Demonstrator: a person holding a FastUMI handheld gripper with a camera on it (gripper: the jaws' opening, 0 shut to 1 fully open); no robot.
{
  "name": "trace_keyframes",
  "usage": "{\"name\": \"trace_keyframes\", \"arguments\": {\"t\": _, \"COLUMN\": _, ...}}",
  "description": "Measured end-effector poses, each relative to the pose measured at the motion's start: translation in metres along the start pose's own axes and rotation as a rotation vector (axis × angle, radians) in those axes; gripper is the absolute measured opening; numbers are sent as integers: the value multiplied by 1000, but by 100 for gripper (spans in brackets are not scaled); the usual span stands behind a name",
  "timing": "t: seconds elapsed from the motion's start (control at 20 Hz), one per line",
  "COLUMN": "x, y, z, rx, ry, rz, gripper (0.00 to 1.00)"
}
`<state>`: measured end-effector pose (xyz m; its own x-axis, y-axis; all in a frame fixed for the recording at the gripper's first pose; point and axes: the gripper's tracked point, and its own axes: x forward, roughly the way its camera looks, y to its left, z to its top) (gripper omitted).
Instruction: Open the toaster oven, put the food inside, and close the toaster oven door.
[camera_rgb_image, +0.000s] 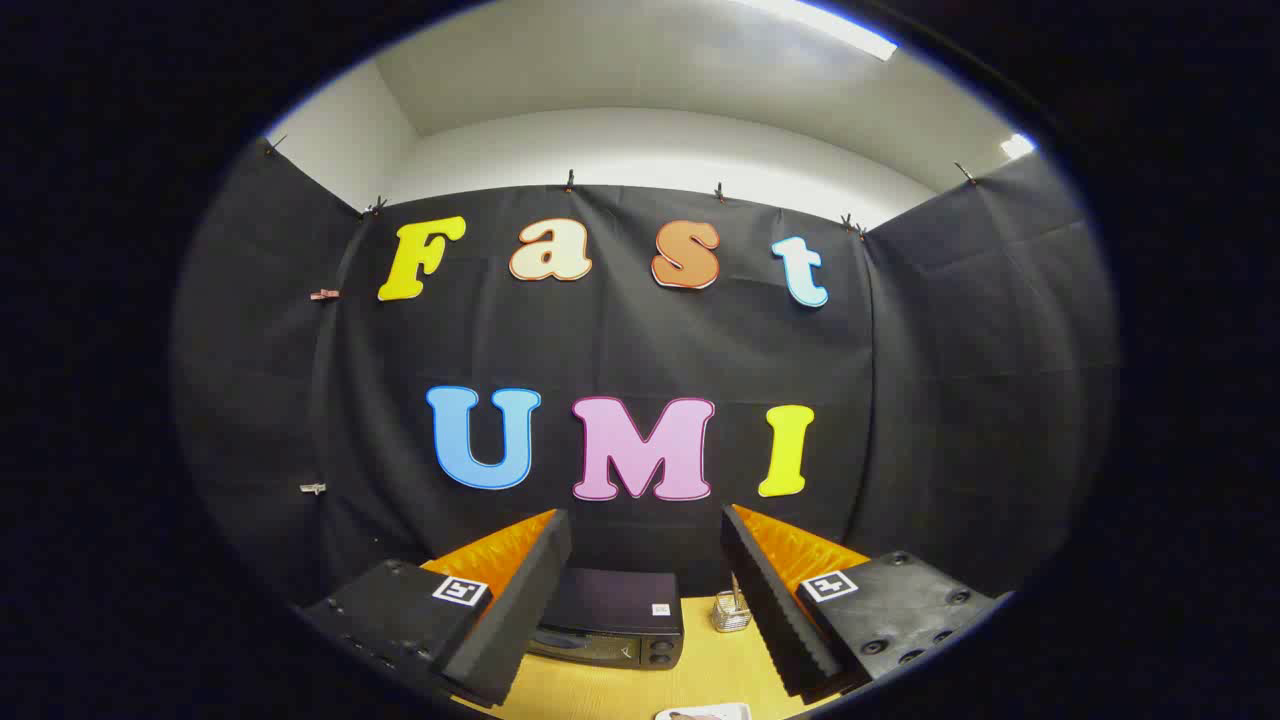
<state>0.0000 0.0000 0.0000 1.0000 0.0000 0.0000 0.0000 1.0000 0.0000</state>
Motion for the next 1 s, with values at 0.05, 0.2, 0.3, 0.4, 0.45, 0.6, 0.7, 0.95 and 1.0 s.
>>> {"name": "trace_keyframes", "arguments": {"t": 0.05, "x": 0, "y": -1, "z": -1, "rx": 4, "ry": 0, "rz": -1, "gripper": 97}}
{"name": "trace_keyframes", "arguments": {"t": 0.2, "x": -1, "y": -4, "z": -1, "rx": 4, "ry": -1, "rz": -9, "gripper": 97}}
{"name": "trace_keyframes", "arguments": {"t": 0.3, "x": -1, "y": -5, "z": 0, "rx": 3, "ry": -3, "rz": -11, "gripper": 97}}
{"name": "trace_keyframes", "arguments": {"t": 0.4, "x": -2, "y": -5, "z": -1, "rx": 3, "ry": -4, "rz": -11, "gripper": 97}}
{"name": "trace_keyframes", "arguments": {"t": 0.45, "x": -3, "y": -4, "z": 0, "rx": 1, "ry": -4, "rz": -10, "gripper": 97}}
{"name": "trace_keyframes", "arguments": {"t": 0.6, "x": -2, "y": -4, "z": 2, "rx": 1, "ry": -10, "rz": -10, "gripper": 97}}
{"name": "trace_keyframes", "arguments": {"t": 0.7, "x": -2, "y": -4, "z": 2, "rx": 4, "ry": -13, "rz": -11, "gripper": 97}}
{"name": "trace_keyframes", "arguments": {"t": 0.95, "x": 0, "y": -5, "z": 1, "rx": 7, "ry": -14, "rz": -10, "gripper": 97}}
{"name": "trace_keyframes", "arguments": {"t": 1.0, "x": 0, "y": -6, "z": 0, "rx": 7, "ry": -12, "rz": -11, "gripper": 97}}
